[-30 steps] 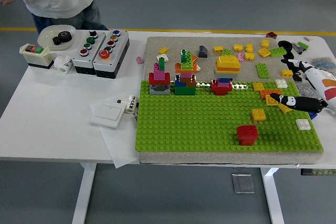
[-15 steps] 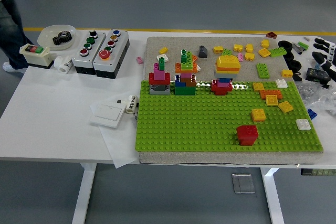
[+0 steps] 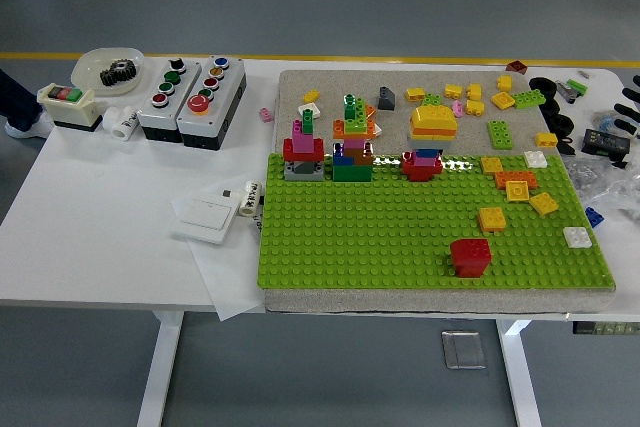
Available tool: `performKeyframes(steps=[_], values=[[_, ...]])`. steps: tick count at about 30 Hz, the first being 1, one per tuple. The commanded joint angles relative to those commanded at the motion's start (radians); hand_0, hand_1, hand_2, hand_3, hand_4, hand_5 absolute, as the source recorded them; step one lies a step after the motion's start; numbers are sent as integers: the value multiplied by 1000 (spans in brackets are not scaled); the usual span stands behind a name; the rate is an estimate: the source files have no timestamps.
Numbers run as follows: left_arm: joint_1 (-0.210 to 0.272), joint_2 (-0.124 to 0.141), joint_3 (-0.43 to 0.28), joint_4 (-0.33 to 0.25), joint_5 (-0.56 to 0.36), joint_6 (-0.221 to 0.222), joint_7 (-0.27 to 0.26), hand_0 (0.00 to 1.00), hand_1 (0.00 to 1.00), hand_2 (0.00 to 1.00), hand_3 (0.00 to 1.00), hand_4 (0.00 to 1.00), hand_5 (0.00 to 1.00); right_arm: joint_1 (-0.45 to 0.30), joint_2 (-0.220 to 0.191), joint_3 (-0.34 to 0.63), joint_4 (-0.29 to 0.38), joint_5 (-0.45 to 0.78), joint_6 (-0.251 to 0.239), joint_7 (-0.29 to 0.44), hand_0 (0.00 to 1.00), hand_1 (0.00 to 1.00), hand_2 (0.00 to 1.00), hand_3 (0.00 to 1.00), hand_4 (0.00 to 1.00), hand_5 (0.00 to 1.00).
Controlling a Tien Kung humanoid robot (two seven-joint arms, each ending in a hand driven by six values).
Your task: Pick up the brick,pile it on top of brick,press brick,pick up the brick,pile it on top of brick,press brick
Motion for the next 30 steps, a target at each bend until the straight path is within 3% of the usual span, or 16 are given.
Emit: performKeyframes(steps=[30], values=[[-1,-7,-21,8,20,-1,9,817,898,921,807,807,796,16,17,-3,-27,-15,-15,6,953,859,882,904,998,992]])
